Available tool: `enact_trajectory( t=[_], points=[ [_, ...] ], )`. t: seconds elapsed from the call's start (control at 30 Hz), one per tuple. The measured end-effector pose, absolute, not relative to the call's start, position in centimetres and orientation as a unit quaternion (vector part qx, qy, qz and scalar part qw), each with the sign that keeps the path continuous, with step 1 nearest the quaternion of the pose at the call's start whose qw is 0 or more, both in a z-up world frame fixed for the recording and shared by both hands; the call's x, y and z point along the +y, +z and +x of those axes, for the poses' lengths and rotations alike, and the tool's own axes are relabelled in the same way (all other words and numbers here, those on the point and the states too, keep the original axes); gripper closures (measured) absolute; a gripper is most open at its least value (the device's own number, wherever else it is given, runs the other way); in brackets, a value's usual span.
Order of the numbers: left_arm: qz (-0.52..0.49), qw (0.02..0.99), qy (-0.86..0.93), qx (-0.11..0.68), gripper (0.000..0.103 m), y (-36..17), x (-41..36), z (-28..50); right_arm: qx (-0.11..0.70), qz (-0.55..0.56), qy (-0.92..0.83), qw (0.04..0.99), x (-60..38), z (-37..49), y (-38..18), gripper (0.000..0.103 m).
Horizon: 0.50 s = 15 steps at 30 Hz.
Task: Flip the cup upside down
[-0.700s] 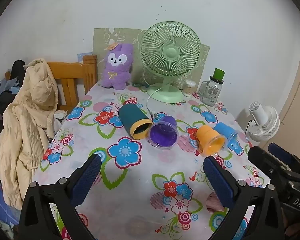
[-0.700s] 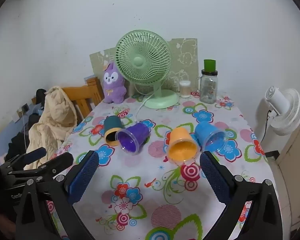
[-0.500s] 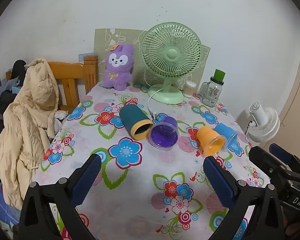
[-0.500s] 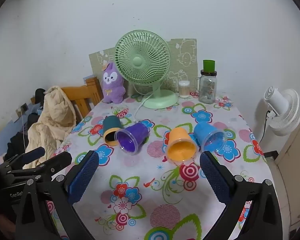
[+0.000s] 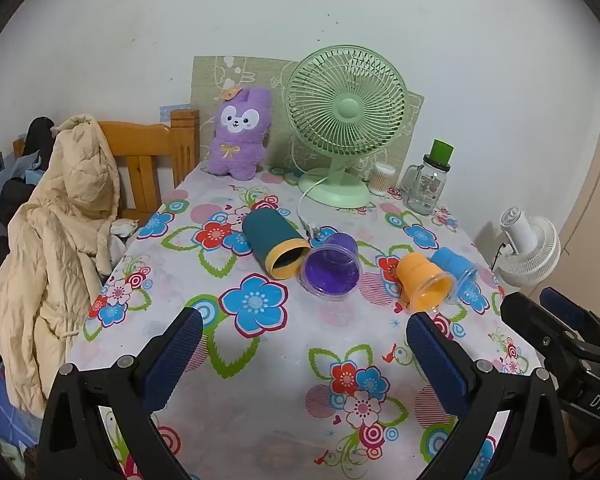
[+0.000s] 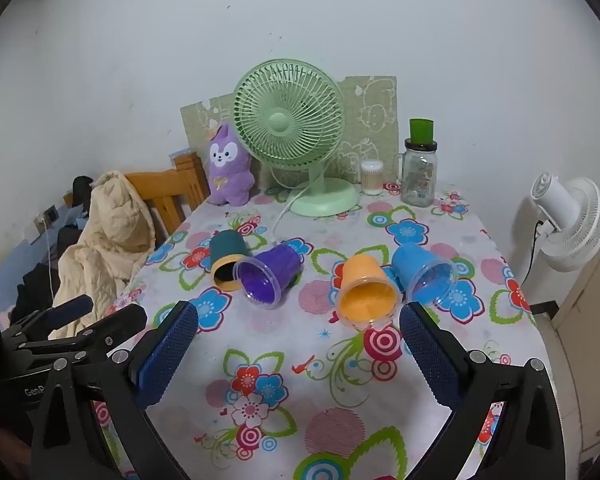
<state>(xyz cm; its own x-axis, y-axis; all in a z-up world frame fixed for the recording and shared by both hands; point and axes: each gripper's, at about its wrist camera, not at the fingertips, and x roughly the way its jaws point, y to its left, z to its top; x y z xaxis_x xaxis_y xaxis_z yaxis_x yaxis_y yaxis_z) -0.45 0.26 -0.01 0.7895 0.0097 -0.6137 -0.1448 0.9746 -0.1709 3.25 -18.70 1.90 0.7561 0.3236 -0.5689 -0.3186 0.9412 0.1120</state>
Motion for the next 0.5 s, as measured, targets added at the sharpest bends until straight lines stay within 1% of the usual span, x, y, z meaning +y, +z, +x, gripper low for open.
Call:
enact_trajectory(
  t=[0.5],
  points=[
    [-0.107,0.94,0.041,0.322,0.0,-0.29,0.71,-0.56,0.308,0.005,0.171,0.936,-18.57,2.93,1.44,0.001]
  ],
)
